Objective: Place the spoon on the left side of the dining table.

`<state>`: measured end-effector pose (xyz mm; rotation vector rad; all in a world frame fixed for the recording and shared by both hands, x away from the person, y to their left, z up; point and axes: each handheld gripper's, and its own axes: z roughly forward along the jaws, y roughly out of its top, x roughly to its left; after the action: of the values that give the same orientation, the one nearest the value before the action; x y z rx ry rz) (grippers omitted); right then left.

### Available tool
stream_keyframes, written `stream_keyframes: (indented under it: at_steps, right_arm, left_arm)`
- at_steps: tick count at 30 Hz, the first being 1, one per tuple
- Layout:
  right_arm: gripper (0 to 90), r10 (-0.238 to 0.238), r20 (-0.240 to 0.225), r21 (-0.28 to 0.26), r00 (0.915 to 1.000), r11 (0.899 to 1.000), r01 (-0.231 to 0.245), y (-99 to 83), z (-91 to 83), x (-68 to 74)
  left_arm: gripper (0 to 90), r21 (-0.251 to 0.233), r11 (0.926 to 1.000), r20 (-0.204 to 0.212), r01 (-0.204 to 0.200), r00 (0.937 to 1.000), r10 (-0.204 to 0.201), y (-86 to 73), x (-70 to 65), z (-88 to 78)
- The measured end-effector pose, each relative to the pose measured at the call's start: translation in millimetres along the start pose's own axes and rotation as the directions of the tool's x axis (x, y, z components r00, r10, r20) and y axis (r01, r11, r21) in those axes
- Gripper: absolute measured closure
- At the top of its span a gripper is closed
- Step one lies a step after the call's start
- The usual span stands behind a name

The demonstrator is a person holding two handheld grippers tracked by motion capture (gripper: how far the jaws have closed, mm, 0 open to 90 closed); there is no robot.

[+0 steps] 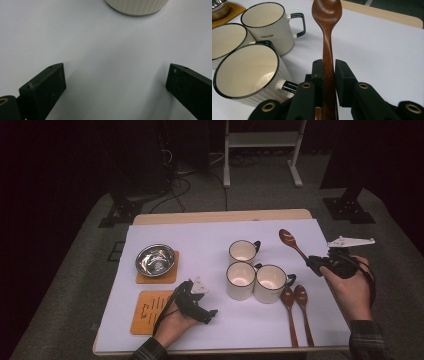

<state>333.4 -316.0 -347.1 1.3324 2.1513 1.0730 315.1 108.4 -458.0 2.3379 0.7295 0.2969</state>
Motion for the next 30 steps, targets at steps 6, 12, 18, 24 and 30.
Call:
stream_keyframes:
  at_steps: [6, 12, 18, 24, 30]
  right_arm:
    - [77.5, -0.011, -0.008, -0.002, 0.9999, 1.000, 0.011, 4.7, 3.0, 3.2]
    - [77.5, -0.015, -0.014, -0.003, 0.9998, 1.000, 0.015, 9.0, 5.4, 6.0]
    - [77.5, -0.024, -0.021, -0.007, 0.9995, 1.000, 0.024, 12.7, 7.7, 7.8]
    - [77.5, -0.028, -0.030, -0.009, 0.9992, 1.000, 0.028, 16.6, 9.9, 9.6]
    - [77.5, -0.033, -0.036, -0.010, 0.9988, 0.999, 0.032, 19.0, 12.9, 11.7]
  left_arm:
    - [1.7, -0.001, 1.0000, -0.001, 0.000, 1.0000, 0.000, 0.0, 0.0, 0.1]
    - [1.7, -0.001, 1.0000, 0.001, 0.002, 1.0000, -0.002, 0.0, -0.1, 0.0]
    - [1.7, -0.001, 1.0000, 0.001, 0.003, 1.0000, -0.003, 0.0, -0.1, 0.0]
    - [1.7, -0.003, 1.0000, 0.000, 0.003, 1.0000, -0.003, 0.0, -0.2, 0.1]
    - [1.7, -0.002, 1.0000, 0.000, 0.003, 1.0000, -0.003, 0.0, -0.2, 0.1]
